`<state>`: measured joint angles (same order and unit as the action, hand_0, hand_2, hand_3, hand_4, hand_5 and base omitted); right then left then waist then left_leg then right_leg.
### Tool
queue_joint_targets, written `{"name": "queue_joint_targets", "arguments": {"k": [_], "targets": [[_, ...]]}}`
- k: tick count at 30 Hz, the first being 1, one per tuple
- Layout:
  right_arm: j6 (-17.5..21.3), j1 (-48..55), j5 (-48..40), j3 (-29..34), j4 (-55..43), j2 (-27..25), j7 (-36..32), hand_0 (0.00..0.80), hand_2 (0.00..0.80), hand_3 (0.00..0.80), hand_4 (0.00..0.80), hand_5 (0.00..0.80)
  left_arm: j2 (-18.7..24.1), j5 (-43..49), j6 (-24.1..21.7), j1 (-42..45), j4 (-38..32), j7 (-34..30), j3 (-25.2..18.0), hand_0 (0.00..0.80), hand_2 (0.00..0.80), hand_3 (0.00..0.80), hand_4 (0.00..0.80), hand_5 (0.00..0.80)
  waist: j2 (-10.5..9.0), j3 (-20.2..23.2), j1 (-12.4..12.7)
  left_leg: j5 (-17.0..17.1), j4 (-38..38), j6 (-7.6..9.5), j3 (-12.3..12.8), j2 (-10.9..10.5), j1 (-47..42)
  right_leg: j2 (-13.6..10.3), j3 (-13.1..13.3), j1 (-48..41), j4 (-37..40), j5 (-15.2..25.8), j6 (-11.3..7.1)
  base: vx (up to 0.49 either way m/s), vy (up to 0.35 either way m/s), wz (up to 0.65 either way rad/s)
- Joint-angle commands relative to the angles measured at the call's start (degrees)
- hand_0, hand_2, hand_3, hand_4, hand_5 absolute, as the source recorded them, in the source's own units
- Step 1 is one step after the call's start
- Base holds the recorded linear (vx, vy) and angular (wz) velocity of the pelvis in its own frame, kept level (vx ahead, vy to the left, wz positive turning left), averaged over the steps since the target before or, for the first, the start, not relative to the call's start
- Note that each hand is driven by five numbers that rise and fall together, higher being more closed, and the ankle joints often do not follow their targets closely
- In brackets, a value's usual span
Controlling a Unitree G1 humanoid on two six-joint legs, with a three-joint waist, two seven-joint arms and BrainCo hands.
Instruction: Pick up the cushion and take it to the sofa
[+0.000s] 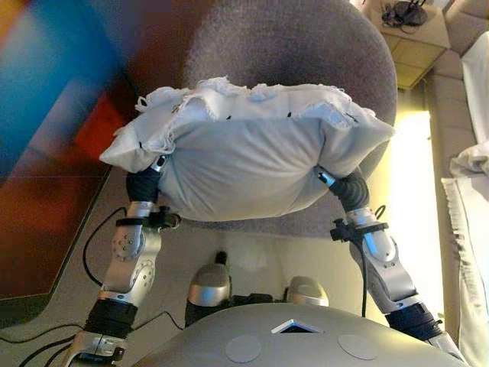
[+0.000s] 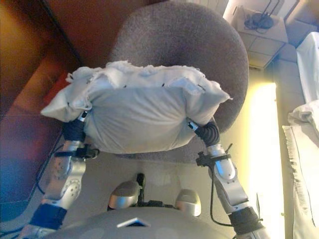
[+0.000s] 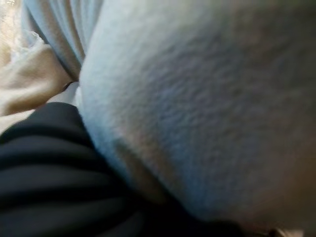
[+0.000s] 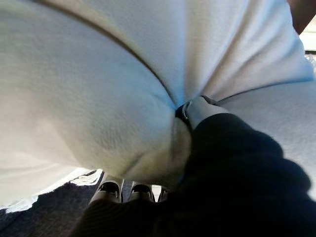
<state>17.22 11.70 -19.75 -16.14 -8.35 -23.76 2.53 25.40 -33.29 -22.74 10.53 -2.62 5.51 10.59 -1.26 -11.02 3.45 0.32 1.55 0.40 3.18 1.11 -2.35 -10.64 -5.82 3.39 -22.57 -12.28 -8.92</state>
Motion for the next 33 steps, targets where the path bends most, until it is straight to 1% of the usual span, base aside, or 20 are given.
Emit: {"name": "queue_joint_targets", "arguments": {"k": [1, 2, 6, 7, 8, 11, 12, 13, 14, 15, 17, 18, 20, 21, 23, 25, 26, 27, 28, 33], "targets": [[7.97, -3.62, -0.31, -1.06, -4.05, -0.33, -0.08, 0.8, 0.8, 0.8, 0.8, 0.8, -0.44, 1.32, -4.7, -2.14, -6.26, -3.0, 3.39, 0.8, 0.8, 0.8, 0.8, 0.8, -0.34, 1.43, -2.1, -1.09, -0.05, -0.23, -3.34, -2.9, 0.63, 3.0, -2.14, -2.53, 15.35, 13.0, 1.56, 0.311, -0.138, 0.46], [7.92, -4.13, -0.22, -1.32, -3.66, -0.34, 0.31, 0.8, 0.8, 0.8, 0.8, 0.8, -0.72, 1.98, -5.01, -1.97, -6.6, -2.66, 4.19, 0.8, 0.8, 0.8, 0.8, 0.8, -0.96, 1.42, -2.88, -2.41, -0.33, -0.47, -3.77, -3.48, -0.71, 2.56, -1.54, -0.91, 19.46, 16.05, 0.78, 0.322, -0.136, 0.47], [7.35, -5.86, 0.26, -2.26, -2.63, 0.07, 1.16, 0.8, 0.8, 0.8, 0.8, 0.8, -0.97, 2.63, -5.31, -2.37, -6.44, -1.9, 5.24, 0.8, 0.8, 0.8, 0.8, 0.8, -1.45, 0.62, -5.28, -7.3, -1.2, -0.14, -5.8, -3.14, -6.28, 1.06, -0.33, 4.1, 22.82, 23.2, -1.11, 0.393, -0.161, 0.29], [7.04, -5.89, 0.37, -2.26, -2.84, 0.09, 1.2, 0.8, 0.8, 0.8, 0.8, 0.8, -0.81, 2.2, -5.08, -2.51, -6.29, -1.92, 5.13, 0.8, 0.8, 0.8, 0.8, 0.8, -1.55, 0.58, -5.92, -8.54, -1.0, 0.04, -6.33, -2.78, -7.47, 0.88, 0.32, 5.21, 21.86, 23.78, -1.26, 0.396, -0.181, 0.15], [7.07, -5.79, 0.13, -2.06, -2.84, -0.13, 1.01, 0.8, 0.8, 0.8, 0.8, 0.8, -0.67, 1.69, -4.91, -2.55, -6.13, -2.26, 4.84, 0.8, 0.8, 0.8, 0.8, 0.8, -1.61, 0.64, -6.12, -9.33, -0.49, 0.14, -6.39, -2.41, -7.9, 1.03, 0.36, 4.96, 21.34, 22.94, -1.07, 0.366, -0.181, 0.2], [6.74, -4.65, -0.46, -1.16, -3.64, -0.91, 0.07, 0.8, 0.8, 0.8, 0.8, 0.8, -0.94, 1.31, -4.75, -2.35, -6.13, -2.03, 4.69, 0.8, 0.8, 0.8, 0.8, 0.8, -1.87, 1.86, -6.6, -10.94, 1.87, -0.64, -6.59, -1.28, -8.47, 1.85, 0.62, 2.87, 21.78, 21.0, 0.3, 0.279, -0.152, 0.15], [6.0, -4.41, -0.93, -0.6, -4.02, -1.48, -0.19, 0.8, 0.8, 0.8, 0.8, 0.8, -1.1, 0.49, -4.3, -2.2, -6.43, -1.64, 4.52, 0.8, 0.8, 0.8, 0.8, 0.8, -1.77, 2.63, -6.84, -10.02, 4.24, -1.98, -6.31, 0.15, -8.75, 2.17, 0.23, 2.34, 21.28, 20.07, 1.13, 0.24, -0.12, 0.05], [5.69, -4.43, -1.31, -0.4, -4.13, -1.96, -0.43, 0.8, 0.8, 0.8, 0.8, 0.8, -1.32, -0.08, -4.05, -2.15, -6.59, -1.8, 4.3, 0.8, 0.8, 0.8, 0.8, 0.8, -1.49, 3.07, -6.95, -7.35, 7.33, -3.56, -5.68, 1.72, -8.56, 2.5, -0.73, 1.72, 21.19, 19.29, 2.09, 0.212, -0.106, 0.06], [5.66, -4.34, -1.39, -0.32, -4.16, -2.22, -0.61, 0.8, 0.8, 0.8, 0.8, 0.8, -1.48, -0.2, -4.14, -2.06, -6.65, -1.99, 4.19, 0.8, 0.8, 0.8, 0.8, 0.8, -1.25, 3.16, -6.9, -5.34, 10.0, -4.5, -5.54, 2.62, -7.77, 2.84, -1.31, 1.03, 21.29, 18.82, 2.7, 0.192, -0.135, 0.08], [5.8, -4.11, -1.18, -0.23, -3.99, -2.66, -0.82, 0.8, 0.8, 0.8, 0.8, 0.8, -1.72, -0.3, -4.36, -1.7, -6.89, -2.36, 4.13, 0.8, 0.8, 0.8, 0.8, 0.8, -1.63, 2.97, -6.28, -0.76, 17.61, -5.67, -5.3, 3.38, -4.38, 2.79, -2.01, -0.78, 21.65, 18.12, 3.84, 0.198, -0.181, 0.09], [5.86, -4.22, -0.87, -0.4, -3.37, -3.19, -0.75, 0.8, 0.8, 0.8, 0.8, 0.8, -2.12, -0.46, -4.13, -1.35, -6.93, -2.21, 4.27, 0.8, 0.8, 0.8, 0.8, 0.8, -2.72, 2.19, -5.54, 0.06, 26.93, -5.33, -4.44, 3.18, 0.99, 2.33, -2.37, -2.57, 21.81, 17.79, 5.1, 0.195, -0.18, 0.09], [5.94, -4.35, -0.76, -0.45, -2.86, -3.5, -0.48, 0.8, 0.8, 0.8, 0.8, 0.8, -2.47, -0.56, -4.09, -1.15, -6.47, -2.43, 4.15, 0.8, 0.8, 0.8, 0.8, 0.8, -3.08, 1.4, -4.82, 0.49, 28.02, -4.94, -2.91, 3.62, 4.34, 2.4, -2.13, -4.43, 22.2, 17.04, 5.42, 0.196, -0.069, 0.04], [5.74, -4.34, -1.34, -0.49, -2.75, -3.94, -0.73, 0.8, 0.8, 0.8, 0.8, 0.8, -2.74, -1.18, -4.22, -0.71, -6.04, -3.24, 3.74, 0.8, 0.8, 0.8, 0.8, 0.8, -2.37, 0.6, -4.03, 0.66, 22.45, -5.37, -0.44, 5.03, 5.03, 2.89, -2.42, -6.52, 23.12, 15.97, 4.93, 0.237, 0.064, -0.16], [5.71, -3.81, -1.19, -0.34, -2.9, -4.08, -1.22, 0.8, 0.8, 0.8, 0.8, 0.8, -2.81, -1.23, -4.8, -0.29, -5.95, -3.83, 3.54, 0.8, 0.8, 0.8, 0.8, 0.8, -1.59, 0.49, -3.66, 1.44, 16.87, -5.78, 0.0, 4.91, 5.06, 3.26, -2.26, -7.24, 23.84, 15.44, 4.41, 0.253, 0.159, -0.31], [5.41, -3.04, -0.68, 0.03, -3.08, -4.33, -1.92, 0.8, 0.8, 0.8, 0.8, 0.8, -2.94, -1.52, -4.87, -0.16, -6.07, -3.92, 3.42, 0.8, 0.8, 0.8, 0.8, 0.8, -0.43, 0.09, -2.75, 3.59, 9.17, -6.49, -0.97, 3.97, 5.38, 3.78, -1.2, -8.88, 25.22, 14.78, 3.76, 0.24, 0.16, -0.1], [4.88, -2.82, -0.09, -0.01, -3.24, -4.26, -1.73, 0.8, 0.8, 0.8, 0.8, 0.8, -3.34, -1.07, -4.96, -0.44, -5.76, -3.28, 3.75, 0.8, 0.8, 0.8, 0.8, 0.8, 0.22, -0.43, -1.9, 6.35, 7.2, -7.19, -2.72, 3.48, 7.18, 4.09, -0.1, -10.26, 25.54, 13.54, 3.85, 0.169, 0.123, 0.04], [4.98, -2.96, 0.27, -0.36, -2.7, -4.12, -1.48, 0.8, 0.8, 0.8, 0.8, 0.8, -3.7, -0.65, -5.45, -0.81, -4.87, -2.98, 4.04, 0.8, 0.8, 0.8, 0.8, 0.8, -0.03, -0.32, -1.88, 4.83, 6.37, -6.87, -2.84, 2.97, 7.17, 3.74, 0.12, -10.48, 25.49, 13.05, 3.75, 0.127, 0.128, 0.02], [4.7, -3.22, 0.47, -0.65, -2.27, -3.85, -1.21, 0.8, 0.8, 0.8, 0.8, 0.8, -4.05, -0.17, -5.19, -1.53, -4.24, -2.32, 4.28, 0.8, 0.8, 0.8, 0.8, 0.8, -0.34, -0.05, -2.02, 2.5, 4.29, -6.27, -2.2, 2.47, 5.91, 3.09, -0.19, -10.56, 25.62, 13.03, 3.45, 0.137, 0.129, -0.11], [4.31, -3.27, 0.15, -0.58, -2.06, -3.66, -1.15, 0.8, 0.8, 0.8, 0.8, 0.8, -4.1, -0.09, -4.57, -2.18, -3.99, -1.76, 4.45, 0.8, 0.8, 0.8, 0.8, 0.8, -0.33, 0.22, -2.23, 1.52, 2.45, -6.03, -1.81, 2.3, 4.71, 2.77, -0.69, -10.62, 25.76, 13.14, 3.33, 0.158, 0.113, -0.19], [3.97, -1.11, -0.68, 0.62, -2.05, -3.34, -2.45, 0.8, 0.8, 0.8, 0.8, 0.8, -3.24, 1.82, -3.98, -2.61, -2.73, -1.15, 5.15, 0.8, 0.8, 0.8, 0.8, 0.8, -0.12, 1.56, -3.31, -0.17, -1.52, -5.4, -1.53, 2.55, 0.93, 3.02, -0.87, -10.1, 26.26, 12.92, 3.09, 0.133, 0.049, -0.04]]}}
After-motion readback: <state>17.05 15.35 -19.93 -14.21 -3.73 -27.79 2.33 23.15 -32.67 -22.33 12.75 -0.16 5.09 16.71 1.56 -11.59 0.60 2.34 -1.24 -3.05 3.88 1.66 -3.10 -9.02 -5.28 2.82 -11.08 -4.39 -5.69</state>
